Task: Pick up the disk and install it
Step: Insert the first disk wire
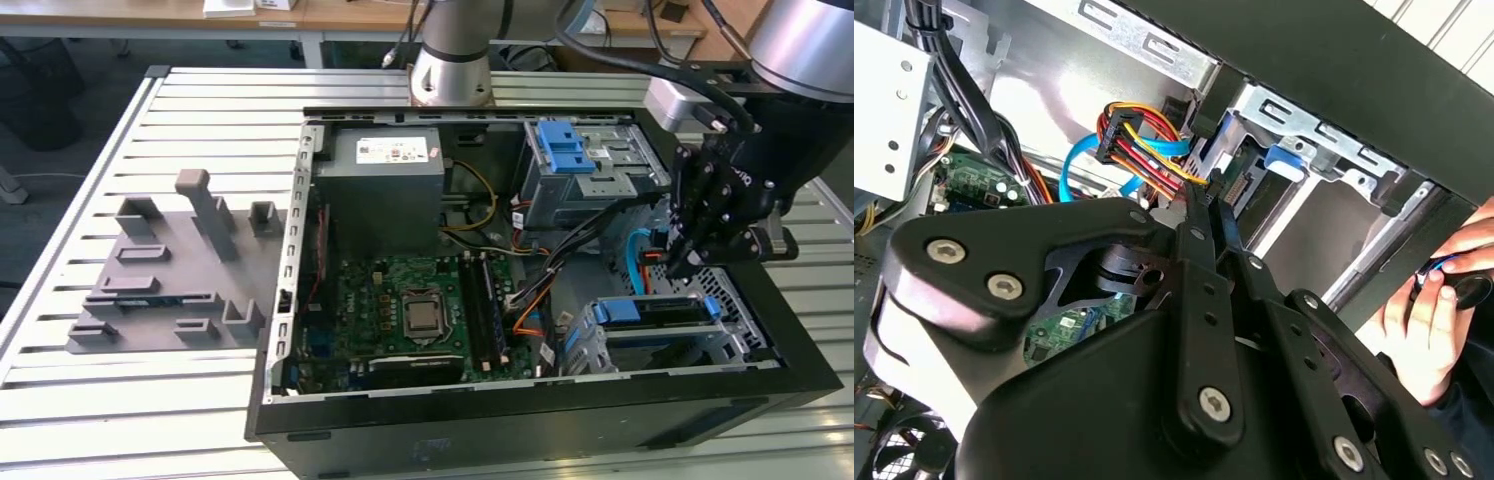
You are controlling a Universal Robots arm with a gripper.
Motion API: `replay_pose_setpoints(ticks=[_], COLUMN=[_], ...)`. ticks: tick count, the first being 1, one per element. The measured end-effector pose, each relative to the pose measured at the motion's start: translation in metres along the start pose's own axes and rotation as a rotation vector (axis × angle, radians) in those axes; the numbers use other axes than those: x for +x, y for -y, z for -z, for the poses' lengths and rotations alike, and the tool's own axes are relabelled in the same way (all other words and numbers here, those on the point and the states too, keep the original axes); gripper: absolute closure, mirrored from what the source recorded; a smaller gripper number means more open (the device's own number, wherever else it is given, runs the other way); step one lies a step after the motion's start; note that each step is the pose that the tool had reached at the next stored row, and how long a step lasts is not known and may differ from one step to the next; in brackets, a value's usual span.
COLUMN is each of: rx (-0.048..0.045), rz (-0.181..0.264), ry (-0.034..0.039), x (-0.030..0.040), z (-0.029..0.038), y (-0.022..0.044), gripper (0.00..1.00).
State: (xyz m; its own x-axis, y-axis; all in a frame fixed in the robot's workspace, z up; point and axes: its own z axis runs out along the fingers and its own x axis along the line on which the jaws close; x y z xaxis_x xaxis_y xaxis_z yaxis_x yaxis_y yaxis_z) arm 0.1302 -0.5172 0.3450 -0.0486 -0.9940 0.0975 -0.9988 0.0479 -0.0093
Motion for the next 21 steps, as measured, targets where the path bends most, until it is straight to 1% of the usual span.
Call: replay_pose_setpoints(ticks=[3,11,16,21], rx=[0.0000,0.0000,-0.0004,-0.0035], rz=[0.000,0.000,0.000,0.000], ry=[0.0000,0.0001,-0.0002,-0.0003], x=[0.0016,0.0110,0.0118,0.0131], z=[-0.0002,-0.0016,-0.0020,-0.0035], y=[0.0001,0.0005,0.0005,0.0006], gripper=[0.84,0.84,0.84,0.84])
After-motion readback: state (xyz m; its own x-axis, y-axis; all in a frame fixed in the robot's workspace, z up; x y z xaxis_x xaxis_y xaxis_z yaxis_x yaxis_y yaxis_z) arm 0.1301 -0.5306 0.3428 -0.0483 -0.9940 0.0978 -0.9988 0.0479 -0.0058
